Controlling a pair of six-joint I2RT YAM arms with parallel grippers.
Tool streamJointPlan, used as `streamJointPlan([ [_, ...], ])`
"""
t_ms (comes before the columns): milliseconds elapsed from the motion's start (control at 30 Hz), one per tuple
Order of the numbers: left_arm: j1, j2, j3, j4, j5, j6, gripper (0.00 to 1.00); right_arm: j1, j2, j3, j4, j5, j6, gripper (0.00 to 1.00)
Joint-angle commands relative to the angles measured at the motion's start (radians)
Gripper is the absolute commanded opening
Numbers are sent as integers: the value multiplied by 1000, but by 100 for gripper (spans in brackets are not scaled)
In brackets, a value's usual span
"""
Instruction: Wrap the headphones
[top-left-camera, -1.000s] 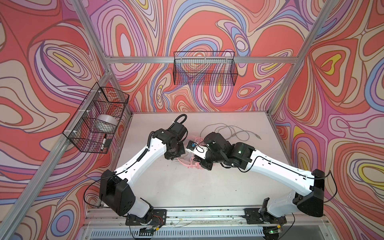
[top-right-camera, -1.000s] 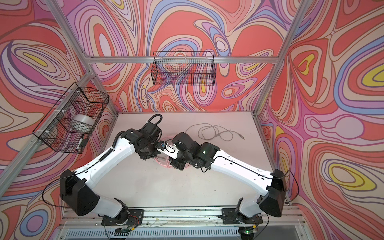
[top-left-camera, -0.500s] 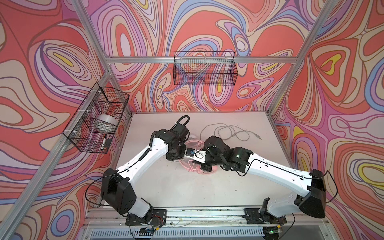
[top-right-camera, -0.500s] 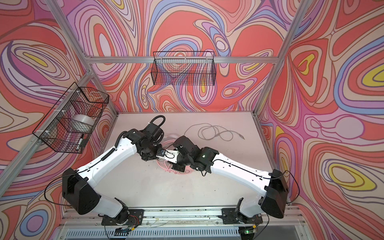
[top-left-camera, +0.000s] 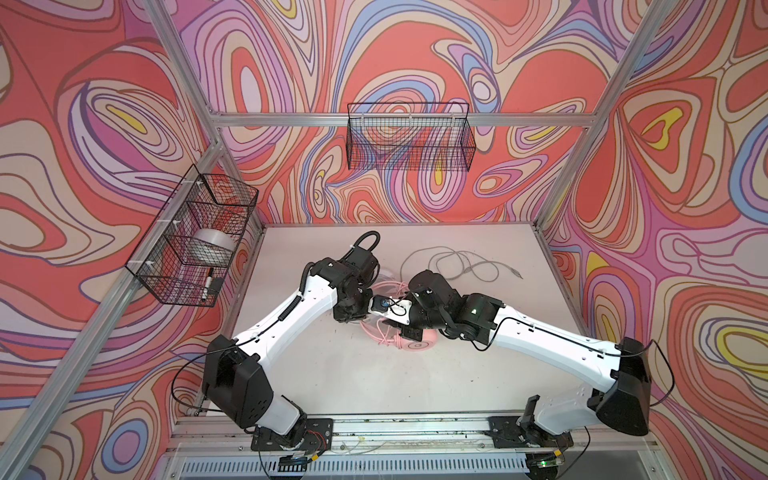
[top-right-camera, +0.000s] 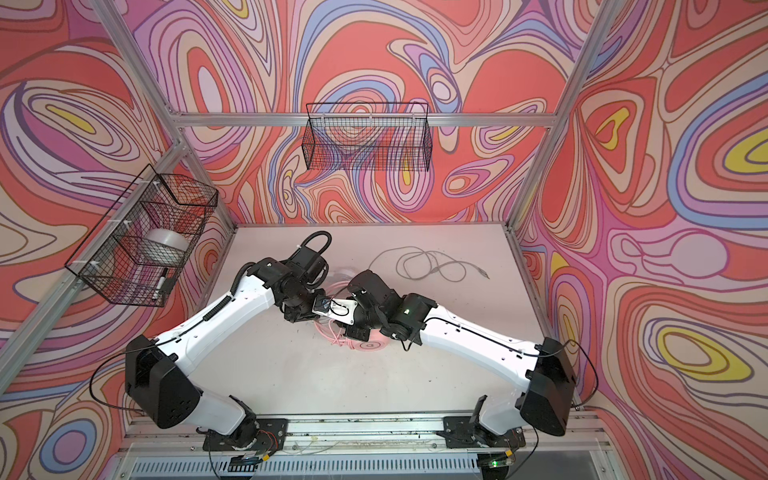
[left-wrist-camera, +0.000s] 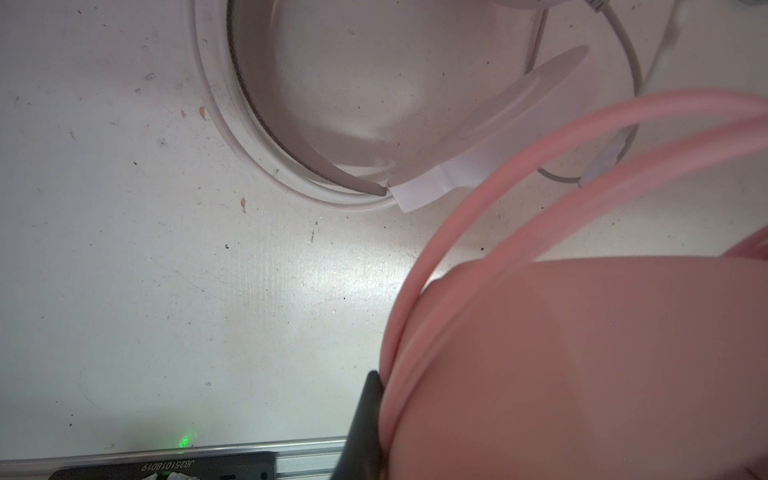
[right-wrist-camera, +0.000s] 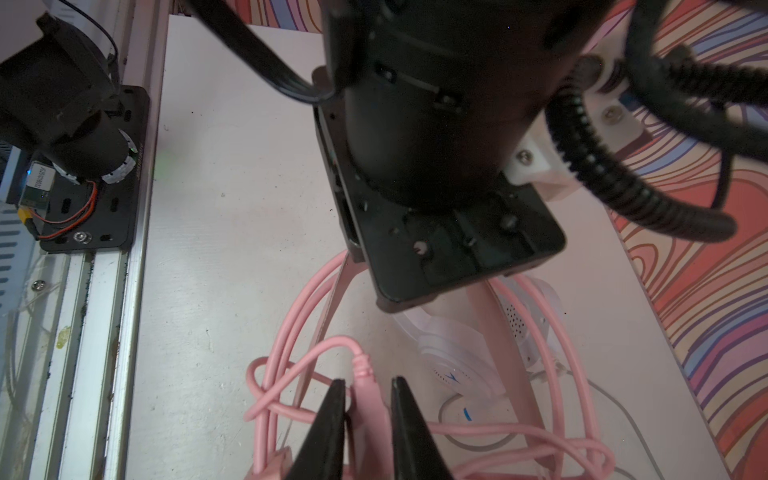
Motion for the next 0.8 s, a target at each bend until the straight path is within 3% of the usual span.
streamJointPlan([
  [0, -10, -2, 3, 11, 62, 2, 0, -11, 26, 7, 16, 21, 22, 24],
  [767, -10, -4, -41, 29, 92, -15, 0, -62, 22, 4, -4, 36, 114, 40],
])
